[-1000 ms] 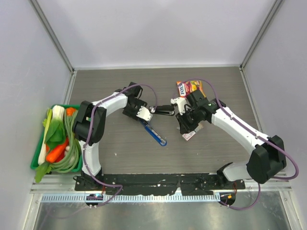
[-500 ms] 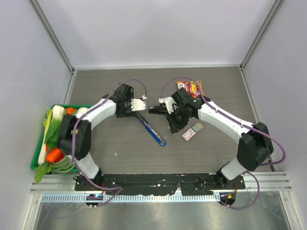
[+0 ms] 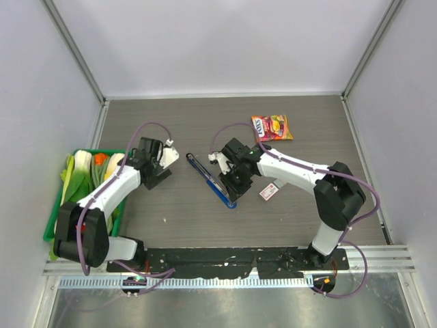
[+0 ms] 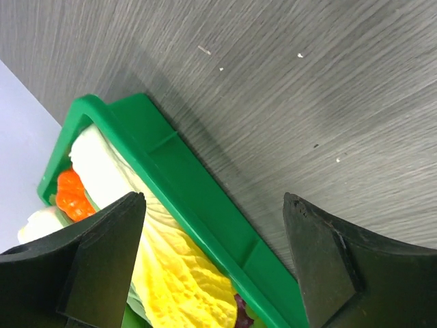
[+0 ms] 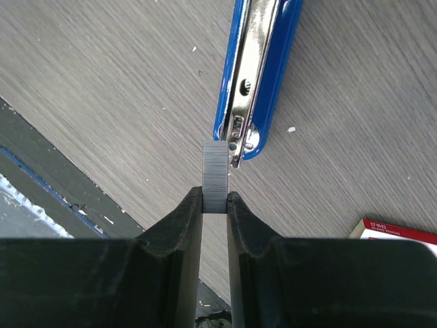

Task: Load the staples into the stapler
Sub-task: Install the staple into the stapler.

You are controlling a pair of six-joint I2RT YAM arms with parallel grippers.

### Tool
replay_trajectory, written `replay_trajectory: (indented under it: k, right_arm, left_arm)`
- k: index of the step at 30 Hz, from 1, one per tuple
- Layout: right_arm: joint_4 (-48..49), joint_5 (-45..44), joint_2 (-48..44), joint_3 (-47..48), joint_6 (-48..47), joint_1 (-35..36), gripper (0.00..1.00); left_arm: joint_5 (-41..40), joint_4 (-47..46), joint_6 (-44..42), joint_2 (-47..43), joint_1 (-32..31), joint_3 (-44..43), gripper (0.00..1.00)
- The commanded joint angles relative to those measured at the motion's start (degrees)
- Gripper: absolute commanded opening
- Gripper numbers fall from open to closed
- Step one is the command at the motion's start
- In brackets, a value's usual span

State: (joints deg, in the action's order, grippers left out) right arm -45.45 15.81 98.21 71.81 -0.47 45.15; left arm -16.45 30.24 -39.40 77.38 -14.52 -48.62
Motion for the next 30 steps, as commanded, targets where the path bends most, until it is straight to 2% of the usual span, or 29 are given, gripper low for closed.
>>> replay_trajectory:
  k: [1, 15, 30]
  right_arm:
    - [1.6, -3.1, -0.1, 3.9, 3.4, 0.1, 0.18]
    - [1.4, -8.7, 1.5, 3.4, 1.9, 4.4, 0.18]
    - [2.8, -10.0, 1.9, 1.0, 1.5, 4.8, 0.17]
  left_arm:
    - [1.2, -0.4, 5.1, -3.2, -0.1, 0.5, 0.86]
    - [2.3, -0.8, 6.5, -4.9, -0.1, 0.6, 0.86]
    - [4.1, -2.1, 6.6, -6.8, -0.1, 2.7, 0.86]
